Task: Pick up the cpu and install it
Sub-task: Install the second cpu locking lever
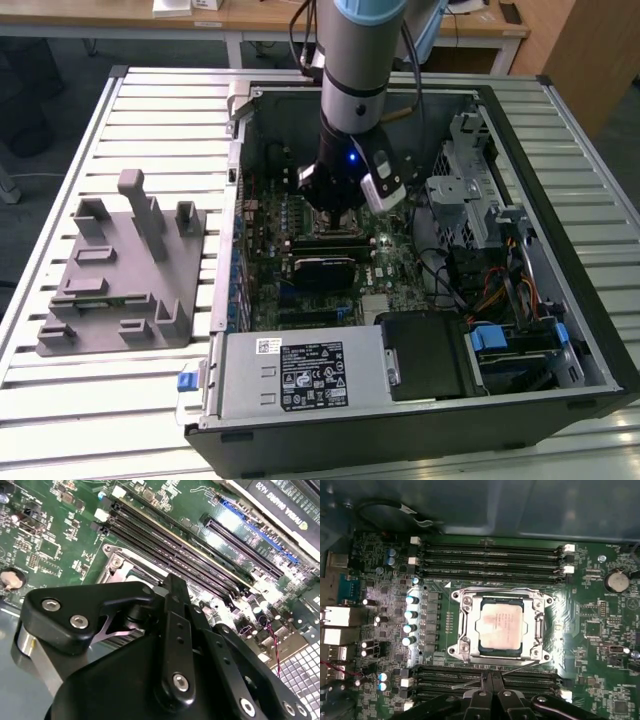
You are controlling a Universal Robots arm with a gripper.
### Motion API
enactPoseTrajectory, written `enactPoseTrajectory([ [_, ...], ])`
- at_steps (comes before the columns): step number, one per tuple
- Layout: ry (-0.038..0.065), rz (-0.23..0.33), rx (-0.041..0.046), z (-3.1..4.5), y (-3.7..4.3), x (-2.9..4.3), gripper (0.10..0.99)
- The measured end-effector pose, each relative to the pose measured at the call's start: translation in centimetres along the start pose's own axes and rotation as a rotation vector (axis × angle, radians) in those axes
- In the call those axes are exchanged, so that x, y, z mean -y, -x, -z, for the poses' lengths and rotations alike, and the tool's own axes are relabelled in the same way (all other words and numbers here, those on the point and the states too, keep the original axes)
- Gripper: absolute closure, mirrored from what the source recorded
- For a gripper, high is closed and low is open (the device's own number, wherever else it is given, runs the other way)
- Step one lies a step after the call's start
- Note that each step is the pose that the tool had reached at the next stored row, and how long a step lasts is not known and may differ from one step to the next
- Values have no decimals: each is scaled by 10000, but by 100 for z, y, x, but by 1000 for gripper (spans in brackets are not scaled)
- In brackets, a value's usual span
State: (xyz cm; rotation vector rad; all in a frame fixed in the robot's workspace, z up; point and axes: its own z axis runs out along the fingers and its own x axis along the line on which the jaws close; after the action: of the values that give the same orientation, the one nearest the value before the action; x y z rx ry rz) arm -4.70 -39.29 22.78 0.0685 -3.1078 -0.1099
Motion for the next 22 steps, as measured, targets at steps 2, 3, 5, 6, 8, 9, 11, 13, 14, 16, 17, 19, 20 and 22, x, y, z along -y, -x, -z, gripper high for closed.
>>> enactPoseTrajectory([
  [2,19,-3,-43,-18,1,1,980],
  [3,41,-3,-65,-24,1,2,980],
  [5,185,0,-88,-32,0,10,980],
  [6,305,3,-91,-34,0,18,980],
  [8,485,9,-95,-36,0,46,980],
  [9,492,10,-97,-37,-1,62,980],
  [11,495,9,-104,-38,-3,92,980],
  [13,500,9,-107,-40,-4,112,980],
  [14,503,8,-108,-41,-6,115,980],
  [16,517,9,-109,-44,-10,115,980],
  [17,527,9,-108,-47,-15,115,980],
  [19,536,10,-109,-54,-30,116,980],
  [20,539,10,-109,-58,-37,116,980],
  [22,545,9,-110,-69,-49,116,980],
])
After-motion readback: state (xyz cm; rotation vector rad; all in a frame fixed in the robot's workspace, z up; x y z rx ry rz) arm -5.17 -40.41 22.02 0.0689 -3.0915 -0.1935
